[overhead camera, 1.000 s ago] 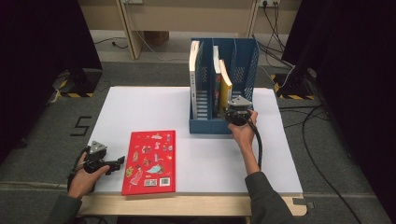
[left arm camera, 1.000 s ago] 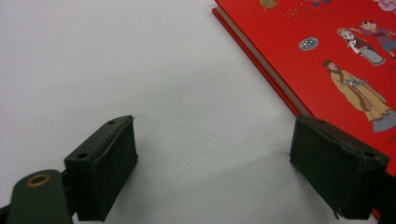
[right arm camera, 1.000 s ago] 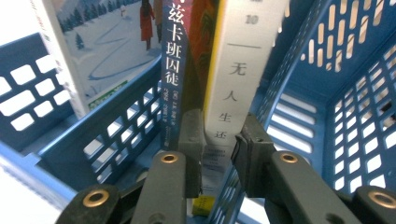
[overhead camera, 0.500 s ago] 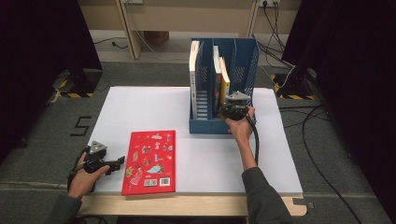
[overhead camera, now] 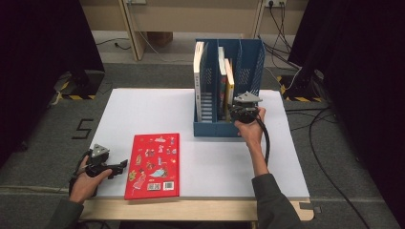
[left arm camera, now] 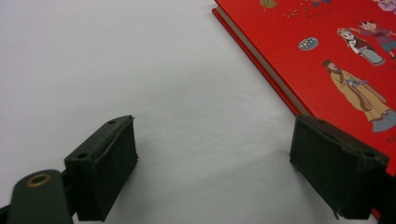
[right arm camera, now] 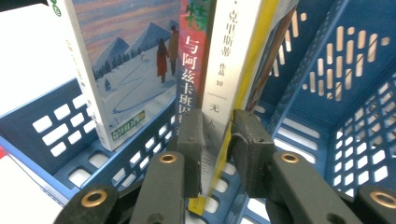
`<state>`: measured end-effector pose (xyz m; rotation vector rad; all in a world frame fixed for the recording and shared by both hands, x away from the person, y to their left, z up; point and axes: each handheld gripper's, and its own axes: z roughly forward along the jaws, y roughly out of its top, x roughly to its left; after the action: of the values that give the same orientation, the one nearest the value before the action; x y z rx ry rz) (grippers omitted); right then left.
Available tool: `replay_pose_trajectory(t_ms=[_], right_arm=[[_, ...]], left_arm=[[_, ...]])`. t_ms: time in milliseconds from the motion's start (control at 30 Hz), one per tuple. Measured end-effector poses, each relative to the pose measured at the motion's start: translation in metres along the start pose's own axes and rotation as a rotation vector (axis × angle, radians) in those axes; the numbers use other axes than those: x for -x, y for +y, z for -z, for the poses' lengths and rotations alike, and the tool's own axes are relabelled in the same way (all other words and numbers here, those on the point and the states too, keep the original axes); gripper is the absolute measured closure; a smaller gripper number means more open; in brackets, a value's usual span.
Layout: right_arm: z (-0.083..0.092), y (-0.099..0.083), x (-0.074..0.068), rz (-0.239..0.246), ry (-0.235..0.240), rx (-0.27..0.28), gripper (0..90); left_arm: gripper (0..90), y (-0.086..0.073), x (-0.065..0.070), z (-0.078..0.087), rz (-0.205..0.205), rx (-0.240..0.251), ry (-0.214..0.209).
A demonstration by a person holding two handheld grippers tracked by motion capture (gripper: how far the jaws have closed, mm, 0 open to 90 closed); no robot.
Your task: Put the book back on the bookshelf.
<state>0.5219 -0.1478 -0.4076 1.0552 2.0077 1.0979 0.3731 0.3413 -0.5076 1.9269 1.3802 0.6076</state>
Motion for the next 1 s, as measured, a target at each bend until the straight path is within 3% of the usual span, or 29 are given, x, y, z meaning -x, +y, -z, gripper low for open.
replay_pose_trajectory(t_ms=[533,800,1000], right_arm=[[-0.024,0.007,-0.001,-0.057,-0.012,0.033,74.8],[-0.023,0.007,0.000,-0.063,-0.007,0.031,73.7],[-0.018,0.008,0.001,-0.041,-0.016,0.038,74.4]], left_arm=[[13.5,0.000,0.000,0.000,0.002,0.000,0.000],[13.5,0.000,0.000,0.000,0.000,-0.002,-0.001],[13.5,0.000,0.000,0.000,0.000,-0.002,-0.001]])
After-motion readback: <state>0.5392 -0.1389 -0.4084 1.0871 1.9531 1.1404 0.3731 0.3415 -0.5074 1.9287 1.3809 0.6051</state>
